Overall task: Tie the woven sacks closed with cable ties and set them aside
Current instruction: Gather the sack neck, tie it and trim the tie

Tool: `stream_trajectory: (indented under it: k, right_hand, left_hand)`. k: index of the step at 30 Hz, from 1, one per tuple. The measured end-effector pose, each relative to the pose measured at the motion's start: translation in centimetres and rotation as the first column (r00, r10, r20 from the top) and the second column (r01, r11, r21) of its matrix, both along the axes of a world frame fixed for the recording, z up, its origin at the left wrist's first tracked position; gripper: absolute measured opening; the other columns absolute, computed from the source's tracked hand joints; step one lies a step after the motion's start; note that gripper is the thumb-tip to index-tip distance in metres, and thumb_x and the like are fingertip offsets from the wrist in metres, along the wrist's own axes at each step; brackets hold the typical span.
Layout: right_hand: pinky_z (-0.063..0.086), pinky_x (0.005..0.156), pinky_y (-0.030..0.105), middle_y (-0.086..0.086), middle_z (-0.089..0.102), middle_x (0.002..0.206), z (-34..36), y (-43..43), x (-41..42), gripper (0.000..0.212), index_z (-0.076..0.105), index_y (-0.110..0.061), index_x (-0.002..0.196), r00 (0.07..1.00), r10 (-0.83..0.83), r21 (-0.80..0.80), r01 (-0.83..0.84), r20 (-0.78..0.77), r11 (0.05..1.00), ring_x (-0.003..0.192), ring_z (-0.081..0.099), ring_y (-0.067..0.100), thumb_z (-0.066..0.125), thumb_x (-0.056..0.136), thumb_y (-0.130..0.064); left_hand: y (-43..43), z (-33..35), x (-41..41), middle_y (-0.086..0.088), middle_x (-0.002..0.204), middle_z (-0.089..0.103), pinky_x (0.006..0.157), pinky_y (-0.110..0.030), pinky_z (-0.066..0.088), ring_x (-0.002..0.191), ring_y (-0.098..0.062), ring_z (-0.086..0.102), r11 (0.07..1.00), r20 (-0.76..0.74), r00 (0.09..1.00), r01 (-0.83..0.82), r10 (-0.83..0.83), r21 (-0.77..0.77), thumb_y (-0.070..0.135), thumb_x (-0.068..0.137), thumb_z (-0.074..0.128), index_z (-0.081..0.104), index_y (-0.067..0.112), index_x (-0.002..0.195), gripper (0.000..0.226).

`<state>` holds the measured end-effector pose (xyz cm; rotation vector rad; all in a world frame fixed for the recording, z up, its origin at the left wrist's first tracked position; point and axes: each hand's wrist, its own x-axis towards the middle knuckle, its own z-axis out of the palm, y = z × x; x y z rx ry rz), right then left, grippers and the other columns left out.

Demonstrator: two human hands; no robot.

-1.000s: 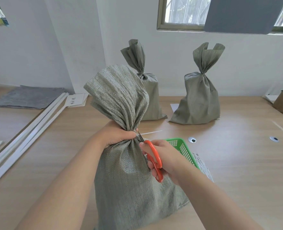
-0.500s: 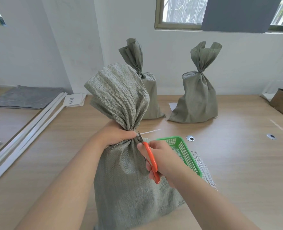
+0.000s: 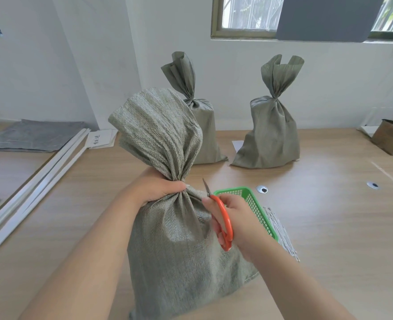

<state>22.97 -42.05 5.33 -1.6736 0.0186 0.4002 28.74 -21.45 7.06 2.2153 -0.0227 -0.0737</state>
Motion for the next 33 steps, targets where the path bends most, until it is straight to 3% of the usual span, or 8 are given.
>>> stream_trajectory:
  k: [7, 11, 14, 17, 21, 27, 30, 33]
  right_hand:
    - [0.041, 0.036, 0.025, 0.006, 0.06, 0.054, -4.6, -6.1, 2.1, 0.022, 0.064, -0.019, 0.095, 0.992, -0.028, -0.386, 0.074, 0.123, 0.919, 0.035, 0.05, 0.019, 0.065, 0.093, -0.041]
    - [0.046, 0.042, 0.026, -0.001, 0.064, 0.062, -11.1, -9.5, 1.9, 0.028, 0.061, -0.022, 0.099, 0.991, 0.049, -0.702, 0.056, 0.128, 0.71, 0.04, 0.053, 0.012, 0.056, 0.095, -0.049]
    - [0.048, 0.053, 0.025, -0.007, 0.061, 0.069, -15.8, -11.6, 0.4, 0.029, 0.059, -0.025, 0.1, 0.996, 0.019, -0.822, 0.061, 0.088, 0.566, 0.051, 0.055, 0.01, 0.05, 0.094, -0.052]
    - [0.046, 0.064, 0.028, -0.009, 0.053, 0.072, -19.8, -13.1, -1.4, 0.025, 0.055, -0.021, 0.097, 0.998, -0.05, -0.858, 0.06, 0.04, 0.51, 0.065, 0.056, 0.019, 0.047, 0.095, -0.045]
    - [0.041, 0.069, 0.03, -0.007, 0.043, 0.072, -23.8, -14.5, -3.1, 0.017, 0.048, -0.019, 0.092, 0.994, -0.094, -0.9, -0.016, -0.063, 0.436, 0.08, 0.053, 0.026, 0.051, 0.094, -0.036]
    - [0.041, 0.068, 0.027, -0.002, 0.049, 0.082, -27.5, -15.1, -3.7, 0.024, 0.04, -0.018, 0.102, 0.954, -0.15, -0.874, -0.167, -0.26, 0.457, 0.084, 0.056, 0.026, 0.057, 0.086, -0.016]
    - [0.039, 0.07, 0.026, -0.005, 0.041, 0.076, -28.8, -15.4, -3.6, 0.022, 0.036, -0.017, 0.098, 0.947, -0.142, -0.877, -0.202, -0.289, 0.436, 0.104, 0.063, 0.025, 0.057, 0.09, -0.02]
    - [0.037, 0.072, 0.026, 0.0, 0.051, 0.092, -29.7, -15.5, -3.5, 0.023, 0.036, -0.018, 0.097, 0.947, -0.121, -0.879, -0.224, -0.299, 0.42, 0.112, 0.062, 0.025, 0.056, 0.091, -0.025]
  left_hand:
    - [-0.1, 0.1, 0.2, 0.015, 0.097, 0.069, 0.075, -0.018, 0.046, 0.09, 0.004, 0.058, 1.0, -0.015, 1.0, 0.01, -0.01, -0.009, 0.021, 0.08, 0.078, 0.067, 0.029, 0.092, 0.018]
    - [0.0, -0.1, 0.5, 0.016, 0.098, 0.069, 0.075, -0.021, 0.045, 0.092, 0.002, 0.06, 0.999, -0.027, 0.999, -0.023, 0.023, -0.025, 0.022, 0.079, 0.08, 0.069, 0.028, 0.096, 0.021]
    - [0.0, -0.2, 0.5, 0.016, 0.097, 0.068, 0.076, -0.022, 0.045, 0.091, 0.001, 0.06, 0.999, -0.034, 0.999, -0.034, 0.033, -0.03, 0.021, 0.08, 0.08, 0.069, 0.03, 0.095, 0.021]
    - [0.0, -0.1, 0.5, 0.016, 0.096, 0.068, 0.08, -0.025, 0.043, 0.091, 0.001, 0.059, 0.999, -0.033, 0.999, -0.034, 0.033, -0.027, 0.022, 0.08, 0.08, 0.066, 0.034, 0.088, 0.021]
    - [0.1, -0.3, 0.7, 0.013, 0.101, 0.07, 0.088, -0.03, 0.046, 0.096, -0.004, 0.062, 0.999, -0.042, 0.998, -0.041, 0.04, -0.022, 0.025, 0.078, 0.081, 0.069, 0.031, 0.095, 0.022]
    - [-0.1, -0.4, 0.6, 0.018, 0.096, 0.068, 0.07, -0.015, 0.042, 0.088, 0.006, 0.058, 0.999, 0.0, 0.999, -0.036, 0.036, -0.035, 0.02, 0.08, 0.08, 0.07, 0.029, 0.094, 0.019]
    - [-0.1, -0.6, 0.4, 0.023, 0.093, 0.064, 0.07, -0.014, 0.04, 0.085, 0.01, 0.054, 0.999, 0.02, 0.999, -0.027, 0.028, -0.02, 0.02, 0.081, 0.08, 0.065, 0.037, 0.084, 0.023]
    - [-0.3, -0.8, 0.3, 0.023, 0.092, 0.063, 0.072, -0.016, 0.04, 0.086, 0.01, 0.054, 0.999, 0.04, 0.999, -0.029, 0.03, -0.024, 0.02, 0.08, 0.081, 0.065, 0.038, 0.082, 0.024]
